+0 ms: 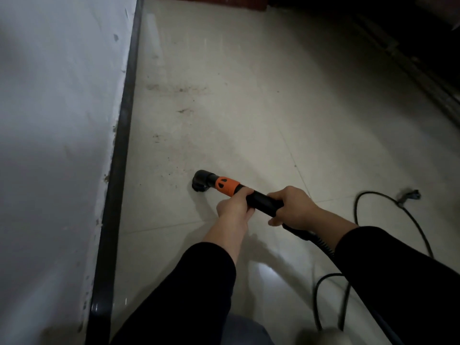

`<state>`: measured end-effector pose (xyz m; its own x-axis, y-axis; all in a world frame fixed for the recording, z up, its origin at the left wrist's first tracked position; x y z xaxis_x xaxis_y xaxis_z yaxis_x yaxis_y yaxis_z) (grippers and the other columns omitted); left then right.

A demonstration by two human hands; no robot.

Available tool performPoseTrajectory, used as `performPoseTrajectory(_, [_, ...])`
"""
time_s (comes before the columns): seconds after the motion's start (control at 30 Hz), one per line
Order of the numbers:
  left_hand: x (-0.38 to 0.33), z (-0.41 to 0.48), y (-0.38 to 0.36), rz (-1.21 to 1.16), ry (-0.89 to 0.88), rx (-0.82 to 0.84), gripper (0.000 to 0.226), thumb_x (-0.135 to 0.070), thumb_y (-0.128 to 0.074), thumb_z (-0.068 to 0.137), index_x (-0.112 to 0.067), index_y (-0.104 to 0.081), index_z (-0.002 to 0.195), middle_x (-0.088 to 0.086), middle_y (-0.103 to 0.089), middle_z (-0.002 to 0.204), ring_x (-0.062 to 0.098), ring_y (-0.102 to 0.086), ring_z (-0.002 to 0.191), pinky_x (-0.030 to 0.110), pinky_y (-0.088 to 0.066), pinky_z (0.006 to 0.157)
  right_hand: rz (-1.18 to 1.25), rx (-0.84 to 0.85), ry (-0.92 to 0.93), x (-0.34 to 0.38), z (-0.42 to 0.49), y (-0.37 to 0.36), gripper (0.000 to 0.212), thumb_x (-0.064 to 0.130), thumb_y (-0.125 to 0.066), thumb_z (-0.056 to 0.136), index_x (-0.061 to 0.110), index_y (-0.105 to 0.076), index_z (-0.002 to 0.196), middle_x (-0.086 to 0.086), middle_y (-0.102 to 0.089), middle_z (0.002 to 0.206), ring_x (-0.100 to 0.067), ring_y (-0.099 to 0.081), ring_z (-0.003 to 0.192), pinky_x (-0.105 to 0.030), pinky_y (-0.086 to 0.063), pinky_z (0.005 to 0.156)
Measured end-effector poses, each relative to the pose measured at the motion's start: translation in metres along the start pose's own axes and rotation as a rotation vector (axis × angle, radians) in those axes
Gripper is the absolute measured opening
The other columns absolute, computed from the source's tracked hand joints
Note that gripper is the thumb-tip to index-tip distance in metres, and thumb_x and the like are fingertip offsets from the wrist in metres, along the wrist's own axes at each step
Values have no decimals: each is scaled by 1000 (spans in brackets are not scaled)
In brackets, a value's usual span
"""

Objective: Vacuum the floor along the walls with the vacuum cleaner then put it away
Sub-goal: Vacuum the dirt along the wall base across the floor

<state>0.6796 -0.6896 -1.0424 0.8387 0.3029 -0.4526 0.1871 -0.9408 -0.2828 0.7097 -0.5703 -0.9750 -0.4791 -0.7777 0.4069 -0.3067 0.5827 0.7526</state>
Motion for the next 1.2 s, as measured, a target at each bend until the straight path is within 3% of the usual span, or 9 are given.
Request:
performPoseTrajectory(0.2, [4, 13, -18, -24, -23, -13, 33, -5, -75, 80, 5, -62, 109, 19, -68, 105, 26, -68, 91, 30, -57, 79, 31, -22, -20, -20, 16, 7, 28, 9, -78, 75, 15, -70, 100, -1, -61, 70, -16, -58, 58, -16, -40, 47])
performPoseTrajectory(0.37, [5, 21, -32, -52, -46, -10, 18, -5, -77, 78, 2, -64, 88, 18, -70, 94, 22, -69, 83, 28, -57, 74, 69, -27, -27, -30, 27, 14, 27, 12, -79, 74, 16, -70, 100, -2, -61, 71, -14, -57, 61, -17, -37, 49])
performPoseTrajectory(0.67, [-9, 41, -41, -30, -145, -24, 15, -7, -79, 76, -2, -65, 79, 11, -71, 76, 13, -71, 63, 18, -56, 53, 181, -92, -19, -37, 50, 14, 25, 10, -79, 73, 17, -69, 95, 0, -57, 68, -16, -54, 63, -21, -40, 54])
performPoseTrajectory(0.83, [-20, 51, -46, 9, -203, 11, 14, -9, -79, 77, -3, -67, 79, 5, -72, 61, 11, -72, 61, 19, -57, 58, 228, -111, -25, -39, 61, 15, 24, 9, -78, 74, 18, -68, 94, 1, -56, 66, -14, -53, 58, -20, -37, 50])
performPoseTrajectory(1.2, [-36, 66, -56, 2, -286, 63, 8, -9, -77, 81, -7, -69, 82, 0, -73, 64, 10, -73, 69, 18, -57, 64, 286, -160, 25, -31, 80, 17, 26, 10, -76, 77, 17, -68, 101, -3, -60, 73, -16, -55, 62, -20, -43, 54])
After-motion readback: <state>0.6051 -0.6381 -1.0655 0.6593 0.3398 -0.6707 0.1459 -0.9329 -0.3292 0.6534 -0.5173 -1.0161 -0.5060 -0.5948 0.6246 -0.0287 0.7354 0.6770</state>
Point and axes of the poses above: each hand's wrist, its own z-axis towards the middle knuckle, its own y-axis out of the back of the hand, x = y × z, the point moved 7 cm from there along z, towards the middle knuckle
